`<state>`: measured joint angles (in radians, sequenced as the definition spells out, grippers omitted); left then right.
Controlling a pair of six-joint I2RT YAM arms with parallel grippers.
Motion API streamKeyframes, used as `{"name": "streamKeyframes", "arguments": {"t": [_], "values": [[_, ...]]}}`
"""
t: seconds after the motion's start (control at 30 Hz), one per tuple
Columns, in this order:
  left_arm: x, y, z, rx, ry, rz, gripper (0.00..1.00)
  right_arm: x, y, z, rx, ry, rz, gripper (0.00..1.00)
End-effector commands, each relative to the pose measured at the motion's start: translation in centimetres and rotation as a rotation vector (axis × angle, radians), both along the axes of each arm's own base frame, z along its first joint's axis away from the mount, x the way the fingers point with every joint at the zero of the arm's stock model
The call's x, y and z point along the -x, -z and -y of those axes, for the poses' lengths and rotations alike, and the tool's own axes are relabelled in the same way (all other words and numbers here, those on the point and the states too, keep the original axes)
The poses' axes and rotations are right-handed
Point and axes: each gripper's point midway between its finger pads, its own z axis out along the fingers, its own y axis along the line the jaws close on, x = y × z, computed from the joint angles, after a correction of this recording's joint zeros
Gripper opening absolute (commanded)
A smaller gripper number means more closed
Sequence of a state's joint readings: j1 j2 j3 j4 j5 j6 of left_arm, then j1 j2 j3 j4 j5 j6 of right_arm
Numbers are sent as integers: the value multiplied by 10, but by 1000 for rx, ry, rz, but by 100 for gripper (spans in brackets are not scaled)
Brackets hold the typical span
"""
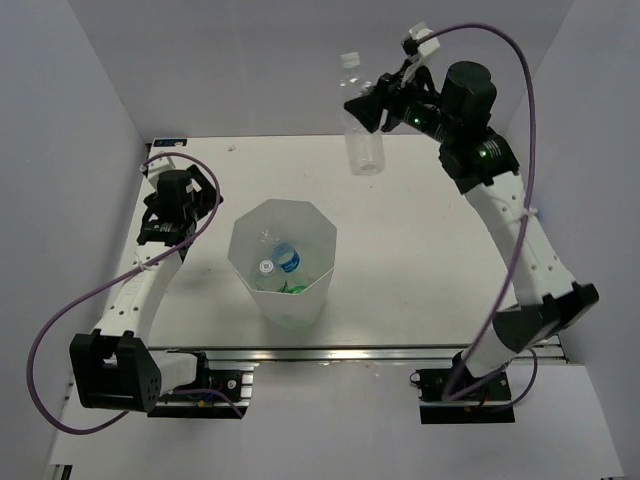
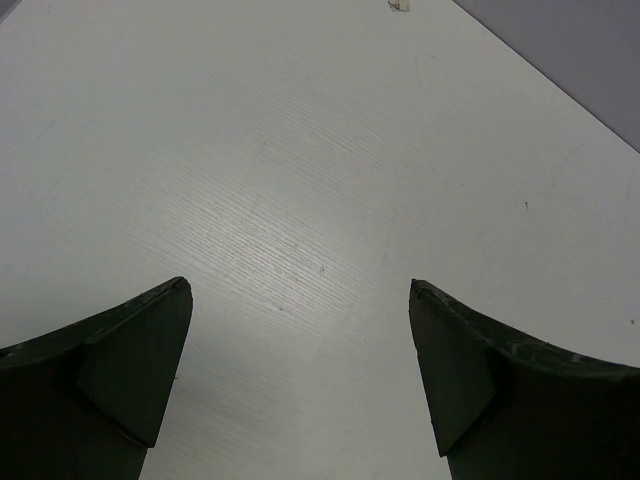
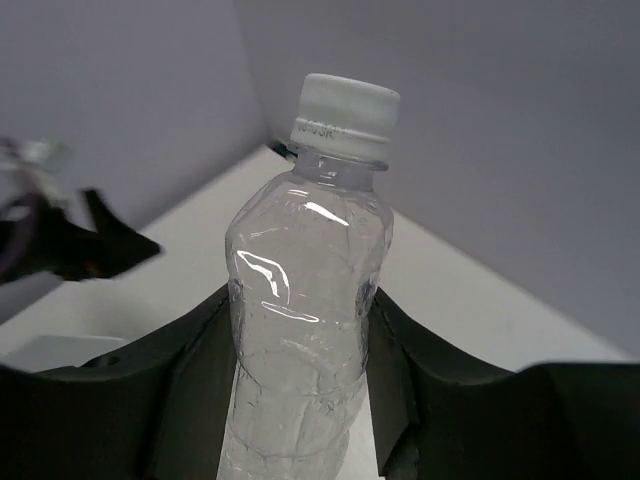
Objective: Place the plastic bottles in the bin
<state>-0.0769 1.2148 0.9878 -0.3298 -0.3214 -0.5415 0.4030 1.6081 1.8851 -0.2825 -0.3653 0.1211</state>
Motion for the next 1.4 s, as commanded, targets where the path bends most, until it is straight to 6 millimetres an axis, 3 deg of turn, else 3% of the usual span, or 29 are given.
{"name": "streamKeyframes", "arguments": {"t": [0.0, 0.03, 0.1, 0.2, 0.3, 0.33, 0.4, 0.57, 0.63, 0.7, 0.77, 0.8, 0.83, 0.9, 0.97, 1.0, 1.07, 1.1, 1.17, 1.2, 1.23, 1.27, 1.33, 1.37], "values": [[2, -16, 2, 11, 7, 55, 98, 89, -31, -77, 31, -296, 141, 34], [2, -15, 2, 13, 10, 53, 98, 99, -30, -88, 67, -324, 196, 41], [2, -15, 3, 16, 12, 50, 98, 127, -18, -113, 68, -435, 181, 43], [4, -15, 2, 11, 7, 45, 98, 152, 3, -133, 57, -567, 96, 51], [2, -17, 3, 17, 13, 53, 98, 168, 22, -147, 100, -661, 87, 83], [1, -17, 4, 22, 17, 51, 98, 166, 22, -148, 112, -657, 87, 89], [1, -18, 6, 29, 21, 55, 98, 151, 12, -144, 133, -570, 93, 89], [-4, -17, 9, 41, 33, 61, 98, 147, -4, -132, 151, -514, 162, 89], [-5, -14, 8, 38, 26, 51, 98, 129, -12, -113, 152, -380, 169, 89], [-5, -13, 7, 33, 23, 42, 98, 97, -21, -72, 138, -182, 145, 89], [-6, -11, 7, 30, 23, 37, 98, 62, -4, -29, 139, -19, 72, 89], [-7, -10, 7, 29, 21, 37, 98, 28, -1, 30, 126, 195, 32, 89], [-8, -8, 7, 29, 23, 36, 98, 8, 30, 62, 166, 313, -31, 89], [-12, -3, 13, 42, 50, 31, 98, -30, 62, 165, 244, 691, -96, 89], [-16, -2, 16, 50, 66, 34, 98, -38, 109, 220, 367, 816, -208, 89], [-17, -1, 17, 49, 69, 32, 98, -48, 136, 270, 421, 946, -281, 89], [-20, 7, 15, 40, 61, 5, 98, -50, 173, 315, 511, 1073, -372, 89], [-21, 8, 14, 35, 58, -5, 98, -49, 200, 359, 579, 1193, -443, 89], [-23, 14, 11, 24, 46, -30, 98, -46, 225, 390, 668, 1273, -511, 89], [-23, 16, 11, 22, 43, -36, 98, -46, 248, 413, 738, 1331, -560, 90], [-23, 19, 10, 22, 43, -43, 98, -48, 258, 423, 779, 1347, -572, 89], [-24, 21, 11, 22, 46, -47, 98, -51, 282, 436, 850, 1340, -609, 89], [-25, 24, 12, 28, 50, -52, 98, -59, 295, 451, 894, 1378, -615, 89], [-26, 28, 14, 28, 56, -62, 98, -60, 318, 459, 940, 1378, -658, 89]]}}
